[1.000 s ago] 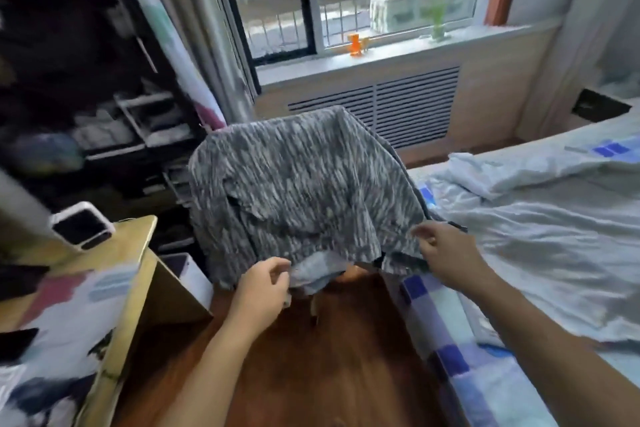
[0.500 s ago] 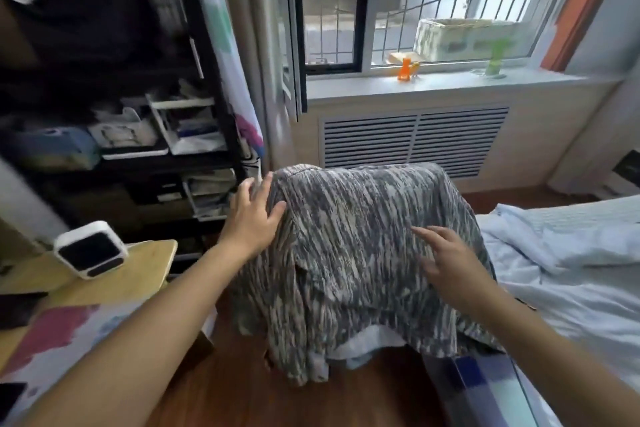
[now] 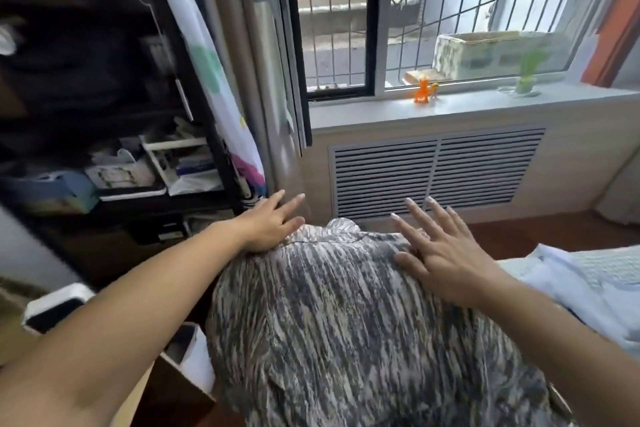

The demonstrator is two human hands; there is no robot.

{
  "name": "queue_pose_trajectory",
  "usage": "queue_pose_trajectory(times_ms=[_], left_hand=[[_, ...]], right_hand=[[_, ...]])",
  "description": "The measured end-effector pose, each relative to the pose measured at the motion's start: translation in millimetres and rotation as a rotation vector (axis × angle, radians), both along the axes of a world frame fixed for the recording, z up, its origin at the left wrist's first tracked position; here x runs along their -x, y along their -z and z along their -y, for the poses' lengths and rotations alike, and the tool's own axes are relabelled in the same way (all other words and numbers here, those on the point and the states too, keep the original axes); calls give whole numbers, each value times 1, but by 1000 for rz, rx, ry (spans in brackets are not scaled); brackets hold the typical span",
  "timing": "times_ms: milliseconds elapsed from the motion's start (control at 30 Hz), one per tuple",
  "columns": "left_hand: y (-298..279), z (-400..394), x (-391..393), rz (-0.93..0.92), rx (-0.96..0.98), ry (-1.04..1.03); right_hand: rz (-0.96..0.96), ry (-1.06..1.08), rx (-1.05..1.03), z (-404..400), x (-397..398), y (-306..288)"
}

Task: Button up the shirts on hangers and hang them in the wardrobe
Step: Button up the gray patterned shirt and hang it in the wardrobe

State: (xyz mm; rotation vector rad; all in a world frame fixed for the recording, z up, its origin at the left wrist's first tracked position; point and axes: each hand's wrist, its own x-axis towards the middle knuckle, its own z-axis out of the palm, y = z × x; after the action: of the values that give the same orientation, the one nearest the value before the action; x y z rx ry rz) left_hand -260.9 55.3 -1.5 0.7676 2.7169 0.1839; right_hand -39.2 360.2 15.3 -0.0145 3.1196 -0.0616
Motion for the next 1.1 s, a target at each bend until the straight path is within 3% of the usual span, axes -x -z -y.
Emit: queue_pose_trajectory(times_ms=[200, 367, 500, 600, 667, 767, 933, 1100], left_hand=[[30, -41, 60, 217, 158, 11], [55, -87, 96, 226, 219, 100], [90, -132, 144, 591, 37, 48], [111, -148, 158, 779, 133, 50], [118, -146, 163, 801, 159, 168], [91, -144, 164, 592, 18, 365], [-38, -128, 134, 104, -349, 499], [-96, -99, 68, -564, -382, 887]], right_hand=[[132, -52, 73, -16, 69, -3], [126, -37, 69, -16, 75, 14], [139, 47, 65, -12, 72, 9], [157, 105, 65, -6, 74, 6], [181, 129, 54, -3, 76, 4], [203, 154, 27, -1, 77, 1], [175, 153, 27, 6, 73, -6], [-37, 258, 198, 12, 79, -24]])
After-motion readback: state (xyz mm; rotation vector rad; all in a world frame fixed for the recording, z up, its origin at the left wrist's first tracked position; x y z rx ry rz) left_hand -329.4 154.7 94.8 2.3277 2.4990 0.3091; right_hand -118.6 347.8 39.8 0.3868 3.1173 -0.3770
